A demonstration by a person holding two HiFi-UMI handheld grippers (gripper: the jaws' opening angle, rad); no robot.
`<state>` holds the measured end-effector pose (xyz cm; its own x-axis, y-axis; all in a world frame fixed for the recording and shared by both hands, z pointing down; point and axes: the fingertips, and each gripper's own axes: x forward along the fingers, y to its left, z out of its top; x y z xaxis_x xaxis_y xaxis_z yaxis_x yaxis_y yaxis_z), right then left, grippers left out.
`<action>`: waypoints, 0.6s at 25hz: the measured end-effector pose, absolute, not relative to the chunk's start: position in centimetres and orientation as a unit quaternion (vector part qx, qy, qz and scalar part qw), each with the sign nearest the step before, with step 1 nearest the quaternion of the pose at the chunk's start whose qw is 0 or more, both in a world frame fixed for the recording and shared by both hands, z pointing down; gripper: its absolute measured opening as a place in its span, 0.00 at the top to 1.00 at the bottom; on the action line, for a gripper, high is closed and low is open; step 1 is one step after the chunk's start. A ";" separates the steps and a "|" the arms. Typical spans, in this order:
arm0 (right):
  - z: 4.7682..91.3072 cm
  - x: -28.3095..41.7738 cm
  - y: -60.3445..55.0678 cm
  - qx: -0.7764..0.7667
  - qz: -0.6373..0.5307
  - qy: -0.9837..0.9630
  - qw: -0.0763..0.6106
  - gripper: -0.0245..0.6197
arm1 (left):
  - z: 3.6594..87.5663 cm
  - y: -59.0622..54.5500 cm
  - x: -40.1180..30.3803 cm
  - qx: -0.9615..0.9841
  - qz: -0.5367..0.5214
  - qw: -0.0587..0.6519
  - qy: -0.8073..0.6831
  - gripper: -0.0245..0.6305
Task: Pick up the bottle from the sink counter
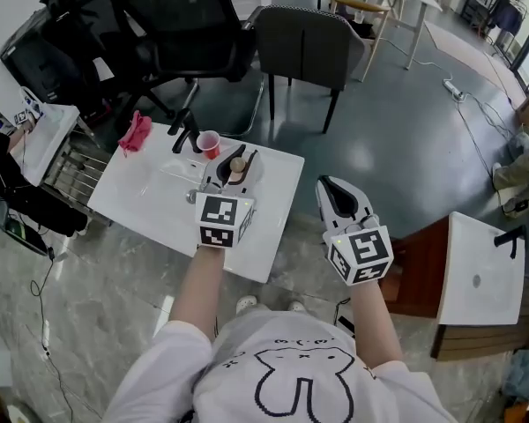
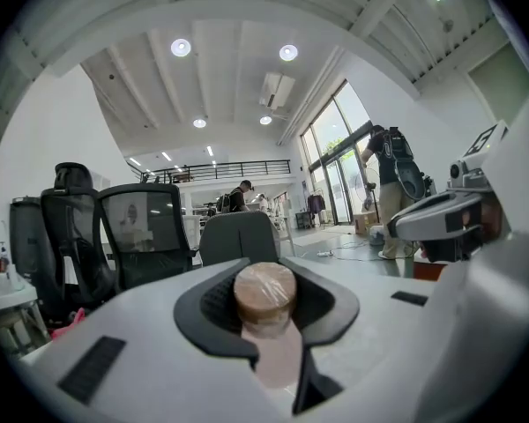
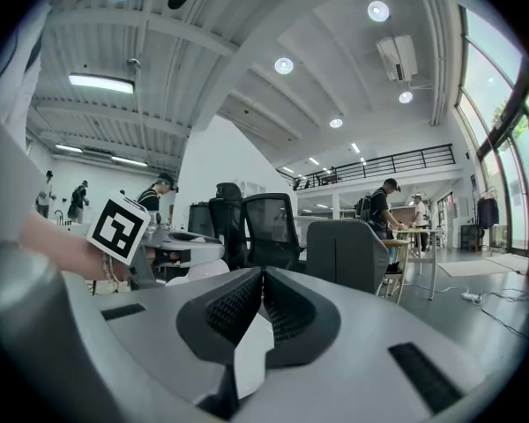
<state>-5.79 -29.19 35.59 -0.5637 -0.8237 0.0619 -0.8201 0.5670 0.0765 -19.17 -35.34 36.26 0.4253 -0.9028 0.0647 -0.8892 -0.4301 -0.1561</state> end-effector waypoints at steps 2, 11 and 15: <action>35.1 -6.0 -29.3 0.472 -0.022 -0.880 0.039 0.91 | 35.3 -35.2 -19.5 -0.844 -0.064 0.056 0.529 0.81; 32.4 -6.3 -29.8 0.498 -0.042 -0.866 0.015 0.91 | 31.2 -34.7 -20.8 -0.849 -0.031 0.084 0.522 0.81; 31.3 -6.9 -30.0 0.499 -0.055 -0.865 0.012 0.91 | 29.8 -34.4 -21.3 -0.848 -0.017 0.098 0.520 0.81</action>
